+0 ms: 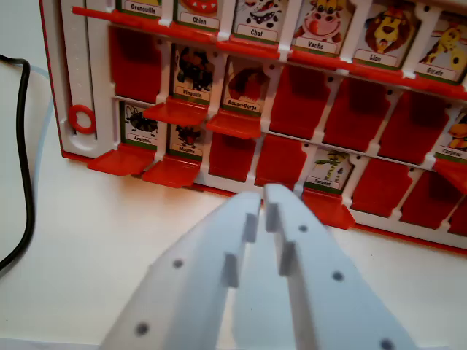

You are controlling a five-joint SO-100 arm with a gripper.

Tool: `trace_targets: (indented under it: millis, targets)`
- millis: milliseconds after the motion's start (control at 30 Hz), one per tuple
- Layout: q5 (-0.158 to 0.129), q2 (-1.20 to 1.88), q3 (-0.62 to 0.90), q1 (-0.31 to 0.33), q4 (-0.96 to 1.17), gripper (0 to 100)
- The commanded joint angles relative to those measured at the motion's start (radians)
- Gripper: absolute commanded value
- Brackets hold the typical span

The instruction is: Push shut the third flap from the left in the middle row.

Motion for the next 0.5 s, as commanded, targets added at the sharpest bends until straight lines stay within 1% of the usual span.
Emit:
trace_targets:
  millis: [0,167,467]
  targets:
    - [0.011,-0.101,-0.043,-0.012,-0.101,0]
    - [0.008,-0.235,-0.075,-0.014,-0.179,0]
    - [0.014,-0.376,-0.101,-0.020,-0.270,0]
